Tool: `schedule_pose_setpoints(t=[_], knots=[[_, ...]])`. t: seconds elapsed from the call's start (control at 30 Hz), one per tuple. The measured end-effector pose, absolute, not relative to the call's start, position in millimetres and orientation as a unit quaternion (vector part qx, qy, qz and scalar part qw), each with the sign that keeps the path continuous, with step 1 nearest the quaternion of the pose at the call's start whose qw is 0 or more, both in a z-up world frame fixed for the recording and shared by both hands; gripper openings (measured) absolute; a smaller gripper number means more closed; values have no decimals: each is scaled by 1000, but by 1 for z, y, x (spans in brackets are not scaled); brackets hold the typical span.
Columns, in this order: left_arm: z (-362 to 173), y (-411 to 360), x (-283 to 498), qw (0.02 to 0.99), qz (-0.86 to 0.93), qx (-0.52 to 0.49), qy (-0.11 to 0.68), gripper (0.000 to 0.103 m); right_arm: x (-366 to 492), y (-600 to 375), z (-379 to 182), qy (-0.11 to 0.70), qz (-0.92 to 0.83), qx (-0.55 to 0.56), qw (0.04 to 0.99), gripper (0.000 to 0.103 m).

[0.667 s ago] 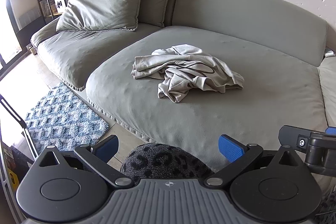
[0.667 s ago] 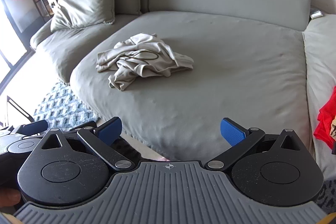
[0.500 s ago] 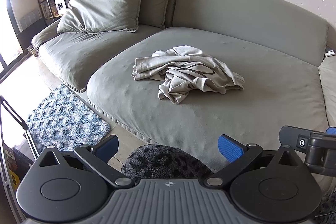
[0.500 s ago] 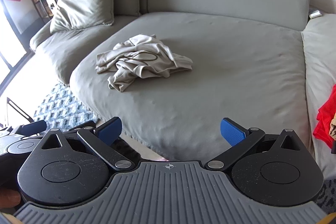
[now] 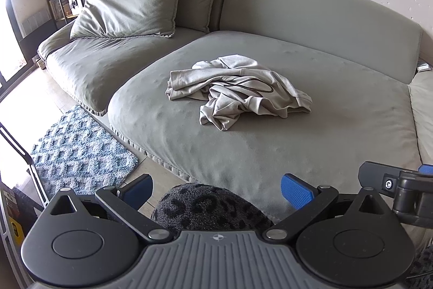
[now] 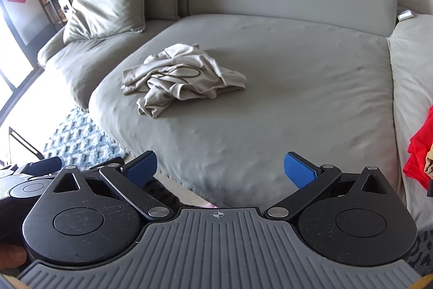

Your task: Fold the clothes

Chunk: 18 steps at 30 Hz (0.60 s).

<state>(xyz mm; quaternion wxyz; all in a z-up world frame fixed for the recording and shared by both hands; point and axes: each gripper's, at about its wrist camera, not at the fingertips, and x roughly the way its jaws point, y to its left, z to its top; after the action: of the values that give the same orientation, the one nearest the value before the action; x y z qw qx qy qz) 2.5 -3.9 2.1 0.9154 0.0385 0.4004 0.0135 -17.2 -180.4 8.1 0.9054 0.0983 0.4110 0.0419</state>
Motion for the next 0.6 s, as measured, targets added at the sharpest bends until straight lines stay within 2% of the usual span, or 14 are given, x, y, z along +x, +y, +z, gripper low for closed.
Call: schedule_pose_setpoints(t=[0.6], knots=[[-2, -4, 4, 914, 13, 37, 403, 101, -17, -179, 7, 413, 41, 97, 904, 103]])
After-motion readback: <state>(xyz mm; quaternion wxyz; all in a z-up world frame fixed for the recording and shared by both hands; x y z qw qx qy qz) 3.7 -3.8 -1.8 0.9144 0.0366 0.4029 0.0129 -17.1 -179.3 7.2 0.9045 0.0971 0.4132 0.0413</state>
